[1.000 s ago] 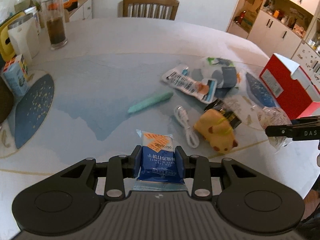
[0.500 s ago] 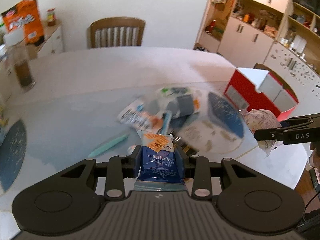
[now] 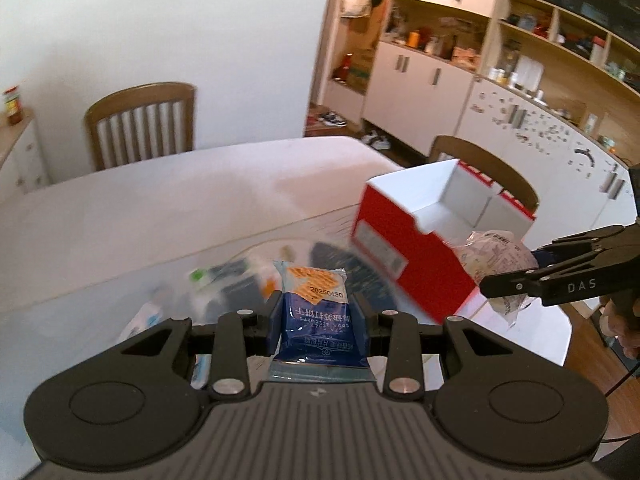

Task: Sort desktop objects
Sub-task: 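Carry the biscuit packet and bread bag with both grippers into the shoebox, then lower and release the bread bag with the right gripper while the left releases the biscuit packet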

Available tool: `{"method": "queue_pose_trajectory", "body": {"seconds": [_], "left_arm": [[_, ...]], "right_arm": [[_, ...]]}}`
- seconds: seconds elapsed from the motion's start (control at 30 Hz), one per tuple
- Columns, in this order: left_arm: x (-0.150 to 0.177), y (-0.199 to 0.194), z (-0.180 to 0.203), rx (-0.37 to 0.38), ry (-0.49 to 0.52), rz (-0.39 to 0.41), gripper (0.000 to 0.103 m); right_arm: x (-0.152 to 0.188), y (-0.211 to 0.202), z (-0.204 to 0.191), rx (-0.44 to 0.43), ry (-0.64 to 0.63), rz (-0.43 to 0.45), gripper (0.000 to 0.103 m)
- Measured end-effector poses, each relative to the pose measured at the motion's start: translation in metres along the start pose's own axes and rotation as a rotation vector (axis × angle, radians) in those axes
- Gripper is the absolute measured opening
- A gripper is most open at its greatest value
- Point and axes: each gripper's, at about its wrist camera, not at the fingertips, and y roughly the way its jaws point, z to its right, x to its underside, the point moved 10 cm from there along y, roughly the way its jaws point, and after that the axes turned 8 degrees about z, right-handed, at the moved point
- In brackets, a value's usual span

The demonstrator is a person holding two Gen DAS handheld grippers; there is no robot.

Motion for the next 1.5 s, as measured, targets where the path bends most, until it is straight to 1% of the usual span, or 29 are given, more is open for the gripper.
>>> {"method": "queue_pose_trajectory", "body": {"seconds": [0.2,0.37,0.57,0.73,0.97,1.17,1.27,1.37,1.5], "left_arm": [[-0.026,0.035,0.046,0.055,0.043,0.014,0.034],[-0.05,0.062,0.086,0.09,0.079,0.023,0.034],[-0.063,0.094,0.121,0.113,0.115,0.014,0.034],[-0.062,0.125,0.138,0.131,0.12,-0.034,0.034],[-0.068,0.17,0.169,0.167,0.187,-0.082,0.034],[-0.062,0.211,0.181,0.192,0.196,-0.158,0.034],[-0.058,0.23,0.187,0.188,0.224,-0.194,0.034],[-0.054,0.246,0.191,0.181,0.258,-0.221,0.034],[-0.05,0.266,0.195,0.168,0.31,-0.255,0.034]], "right_arm": [[-0.011,-0.002,0.041,0.028,0.007,0.006,0.053],[-0.021,-0.001,0.073,0.029,0.015,0.012,0.053],[-0.029,0.004,0.102,0.029,0.007,0.007,0.053],[-0.031,0.009,0.128,0.045,0.014,-0.011,0.053],[-0.032,0.02,0.168,0.081,0.036,-0.027,0.053],[-0.027,0.033,0.193,0.096,0.037,-0.045,0.053],[-0.024,0.041,0.204,0.102,0.042,-0.059,0.053],[-0.023,0.049,0.21,0.084,0.056,-0.068,0.053],[-0.026,0.06,0.215,0.099,0.024,-0.079,0.053]]}}
